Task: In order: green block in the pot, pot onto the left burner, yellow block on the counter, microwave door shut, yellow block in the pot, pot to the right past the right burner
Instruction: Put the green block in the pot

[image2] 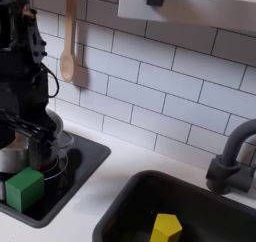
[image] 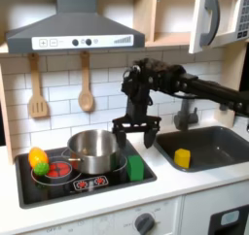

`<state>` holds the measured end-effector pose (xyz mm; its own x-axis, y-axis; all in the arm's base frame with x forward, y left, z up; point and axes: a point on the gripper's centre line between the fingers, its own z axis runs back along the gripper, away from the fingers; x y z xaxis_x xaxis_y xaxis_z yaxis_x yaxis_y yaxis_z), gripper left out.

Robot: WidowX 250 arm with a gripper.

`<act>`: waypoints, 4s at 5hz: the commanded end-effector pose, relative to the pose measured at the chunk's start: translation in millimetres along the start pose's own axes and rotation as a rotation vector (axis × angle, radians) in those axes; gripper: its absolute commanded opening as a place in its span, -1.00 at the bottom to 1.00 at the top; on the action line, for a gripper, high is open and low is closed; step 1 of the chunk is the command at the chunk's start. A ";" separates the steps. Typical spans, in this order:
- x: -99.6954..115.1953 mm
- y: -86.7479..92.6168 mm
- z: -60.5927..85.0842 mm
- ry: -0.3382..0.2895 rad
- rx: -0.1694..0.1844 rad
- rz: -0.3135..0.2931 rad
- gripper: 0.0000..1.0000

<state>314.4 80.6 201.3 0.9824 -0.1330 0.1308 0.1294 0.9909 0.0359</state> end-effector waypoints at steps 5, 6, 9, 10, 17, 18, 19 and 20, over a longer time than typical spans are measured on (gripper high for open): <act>-9.3 -8.7 -5.1 0.086 -0.024 0.013 1.00; -9.1 -9.1 -5.1 0.086 -0.025 0.010 1.00; -5.8 -5.7 -28.8 0.060 -0.009 -0.018 1.00; -6.5 -3.7 -35.8 0.066 -0.006 -0.024 1.00; -9.6 -6.7 -68.2 0.103 -0.034 -0.054 -1.00; -6.7 -5.0 -56.8 0.085 -0.030 -0.056 -1.00; -8.0 -5.8 -45.7 0.098 -0.041 -0.053 -1.00; -4.2 -3.0 -33.9 0.117 -0.019 -0.066 -1.00</act>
<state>314.2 82.3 166.7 0.9843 -0.1755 0.0167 0.1754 0.9845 0.0077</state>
